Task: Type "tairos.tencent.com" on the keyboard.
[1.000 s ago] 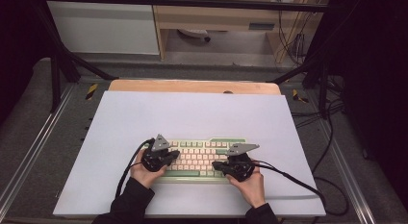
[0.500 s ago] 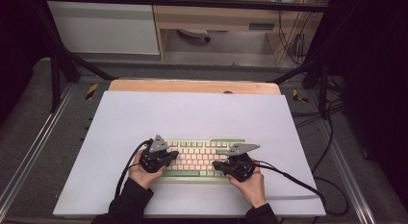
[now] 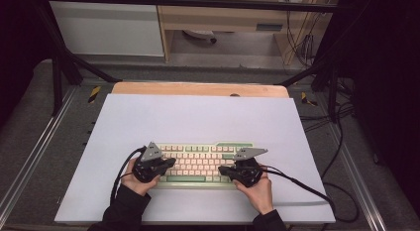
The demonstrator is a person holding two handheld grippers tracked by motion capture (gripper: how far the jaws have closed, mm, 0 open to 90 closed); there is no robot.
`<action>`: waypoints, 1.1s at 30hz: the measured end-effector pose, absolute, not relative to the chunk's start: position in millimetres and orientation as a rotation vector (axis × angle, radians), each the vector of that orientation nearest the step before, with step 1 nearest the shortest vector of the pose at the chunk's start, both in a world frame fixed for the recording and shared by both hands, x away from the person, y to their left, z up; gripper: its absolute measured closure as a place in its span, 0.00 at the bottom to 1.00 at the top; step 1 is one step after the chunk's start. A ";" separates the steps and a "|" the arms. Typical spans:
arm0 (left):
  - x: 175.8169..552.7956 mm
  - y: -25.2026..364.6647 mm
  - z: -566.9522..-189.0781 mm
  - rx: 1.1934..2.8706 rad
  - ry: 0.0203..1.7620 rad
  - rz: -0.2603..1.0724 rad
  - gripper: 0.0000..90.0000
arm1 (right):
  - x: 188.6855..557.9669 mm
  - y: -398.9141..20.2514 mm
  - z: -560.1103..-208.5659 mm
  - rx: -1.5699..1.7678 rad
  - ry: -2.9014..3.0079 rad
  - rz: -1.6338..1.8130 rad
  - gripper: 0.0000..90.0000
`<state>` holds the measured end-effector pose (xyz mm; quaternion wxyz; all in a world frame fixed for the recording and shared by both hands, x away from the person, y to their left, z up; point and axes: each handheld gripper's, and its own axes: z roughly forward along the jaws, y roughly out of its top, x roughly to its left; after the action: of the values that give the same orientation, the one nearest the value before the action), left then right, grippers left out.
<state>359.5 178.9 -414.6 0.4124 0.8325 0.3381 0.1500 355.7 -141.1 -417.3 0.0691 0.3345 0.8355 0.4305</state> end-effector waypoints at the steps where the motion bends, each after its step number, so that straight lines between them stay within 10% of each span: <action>1: 358.6 180.5 -415.1 2.093 0.853 0.378 1.00 | 355.9 -140.8 -417.4 1.008 2.516 1.298 1.00; 33: 345.4 218.8 -423.4 2.066 0.915 0.375 1.00 | 365.7 -110.1 -427.5 0.975 2.581 1.268 1.00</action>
<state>345.4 218.8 -423.4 0.4127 0.8216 0.3639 0.1492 365.7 -110.1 -427.5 0.0527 0.3207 0.8488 0.4170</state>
